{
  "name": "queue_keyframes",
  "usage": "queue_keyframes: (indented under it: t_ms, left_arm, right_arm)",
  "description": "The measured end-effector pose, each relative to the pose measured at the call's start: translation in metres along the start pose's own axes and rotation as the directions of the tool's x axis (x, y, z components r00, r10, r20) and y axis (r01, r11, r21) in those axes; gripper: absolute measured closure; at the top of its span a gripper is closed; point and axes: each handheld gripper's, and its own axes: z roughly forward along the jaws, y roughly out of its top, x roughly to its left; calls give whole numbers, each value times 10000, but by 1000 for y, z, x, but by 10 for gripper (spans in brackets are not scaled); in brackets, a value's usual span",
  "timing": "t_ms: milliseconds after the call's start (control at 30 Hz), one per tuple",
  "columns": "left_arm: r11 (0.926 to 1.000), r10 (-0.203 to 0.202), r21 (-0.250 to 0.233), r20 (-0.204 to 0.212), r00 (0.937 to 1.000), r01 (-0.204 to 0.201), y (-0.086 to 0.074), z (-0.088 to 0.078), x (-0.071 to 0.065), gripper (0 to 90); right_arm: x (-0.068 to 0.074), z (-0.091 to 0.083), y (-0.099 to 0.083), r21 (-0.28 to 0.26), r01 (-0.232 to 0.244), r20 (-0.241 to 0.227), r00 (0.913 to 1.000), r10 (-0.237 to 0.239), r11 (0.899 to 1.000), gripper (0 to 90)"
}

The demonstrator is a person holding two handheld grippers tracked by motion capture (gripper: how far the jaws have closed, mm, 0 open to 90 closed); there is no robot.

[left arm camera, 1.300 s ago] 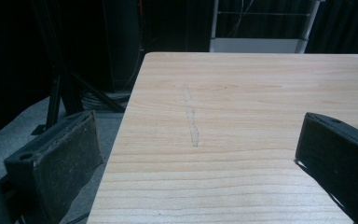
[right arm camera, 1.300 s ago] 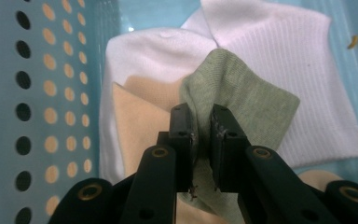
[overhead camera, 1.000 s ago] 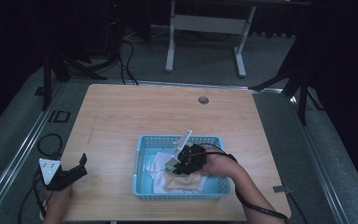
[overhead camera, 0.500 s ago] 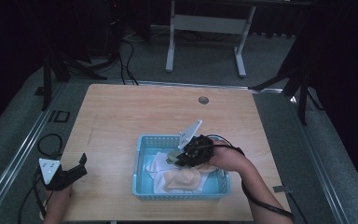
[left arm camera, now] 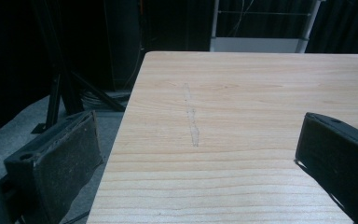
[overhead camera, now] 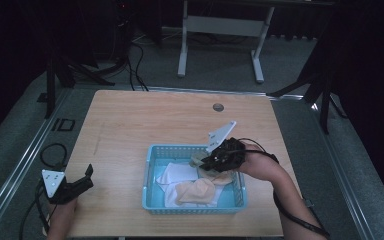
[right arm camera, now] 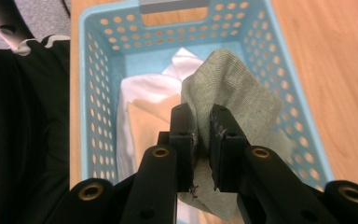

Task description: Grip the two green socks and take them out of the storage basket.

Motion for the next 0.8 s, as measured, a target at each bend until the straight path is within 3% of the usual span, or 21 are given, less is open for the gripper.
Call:
queue_keyframes:
  t_ms: [400, 800]
  left_arm:
    - [10000, 1, 0, 8, 10000, -1, 0, 0, 0, 5]
    - [10000, 13, 3, -14, 10000, -13, 0, 0, -1, 5]
  right_arm:
    - [-7, -43, -42, -319, -751, 653, 9949, 771, 9967, 807]
    - [-8, -82, -111, -629, -1870, 1400, 9709, 1942, 9803, 806]
